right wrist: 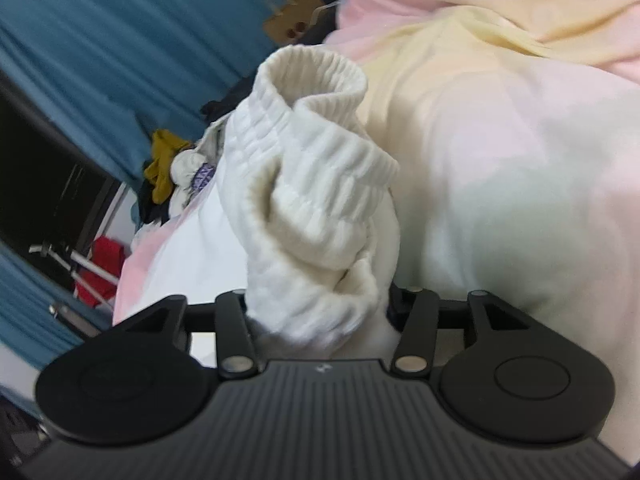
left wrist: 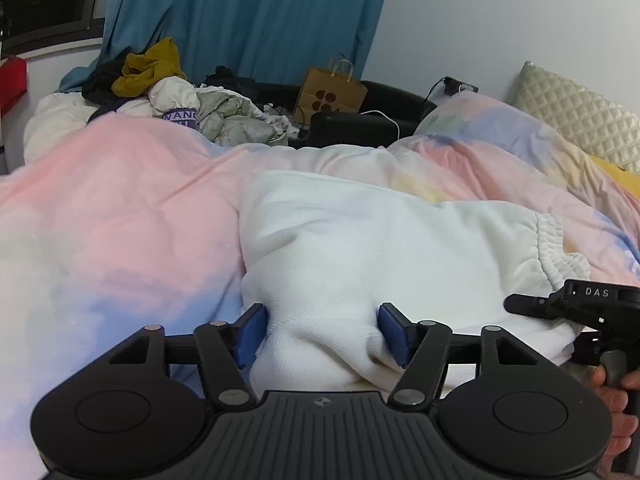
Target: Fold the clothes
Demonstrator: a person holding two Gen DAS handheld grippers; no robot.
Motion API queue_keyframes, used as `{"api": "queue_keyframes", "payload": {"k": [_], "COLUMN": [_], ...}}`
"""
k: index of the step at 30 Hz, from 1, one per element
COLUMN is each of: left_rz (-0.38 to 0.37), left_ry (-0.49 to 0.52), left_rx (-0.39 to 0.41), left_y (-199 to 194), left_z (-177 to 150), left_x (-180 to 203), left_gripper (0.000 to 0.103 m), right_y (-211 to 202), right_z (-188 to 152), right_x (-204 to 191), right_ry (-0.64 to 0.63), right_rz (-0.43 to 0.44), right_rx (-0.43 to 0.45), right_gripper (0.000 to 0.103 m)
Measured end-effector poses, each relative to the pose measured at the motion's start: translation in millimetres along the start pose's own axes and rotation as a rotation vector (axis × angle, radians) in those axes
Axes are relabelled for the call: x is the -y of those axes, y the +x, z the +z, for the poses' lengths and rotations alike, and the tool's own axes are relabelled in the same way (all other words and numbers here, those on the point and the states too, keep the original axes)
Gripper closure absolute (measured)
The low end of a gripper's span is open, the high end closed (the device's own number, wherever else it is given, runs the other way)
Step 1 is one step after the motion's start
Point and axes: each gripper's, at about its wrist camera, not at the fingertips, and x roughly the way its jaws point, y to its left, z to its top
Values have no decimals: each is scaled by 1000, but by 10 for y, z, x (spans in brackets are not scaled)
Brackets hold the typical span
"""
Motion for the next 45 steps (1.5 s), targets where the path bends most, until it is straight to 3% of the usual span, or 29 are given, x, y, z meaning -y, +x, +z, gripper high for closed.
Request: {"api": "queue_keyframes", "payload": {"k": [3,9,16,22,28,32,34,40,41,43,45], "left_rz": [22,29,-9,-15,27,80,114,122,120,119,122], "left_ry": [9,35,40,56,50,66,69,50,51,54,61], "left_rx": [12,60,112,161,200,258,274,279,273,258,248], "left_y": [-364,-1208,-2313,-3210,-3844,-4164,-4265,-4403,-4407,-4398,-4390], "left_z": [137,359,373,78,-241,-427,-491,-681,-716,-766,-810], "left_x": [75,288,596,759,693,575,523,380,365,341,327], "left_gripper": [39,35,25,18,13,4,3,0,0,0,0], "right_y": [-244,-966,-1956,-2589,-2853,-2970,-2956,-2833,-2805,-2792,-2812], "right_z": [-15,-71,-343,-779,-1346,-1721,-1874,-2093,-2120,-2156,-2181], "right_x": [-124,-505,-1123,-1662,-1871,-1998,-2035,-1995,-1984,-1978,-1981], "right_ry": [-18,-155,-342,-462,-538,-603,-631,-602,-599,-593,-594], "right_rz": [-67,-157,-115,-60,-36,-22,-23,-18,-26,-64,-87], "right_rx": [-18,42,146,207,240,261,271,249,240,255,287], "right_gripper": [47,46,46,46,46,46,44,38,36,12,10]}}
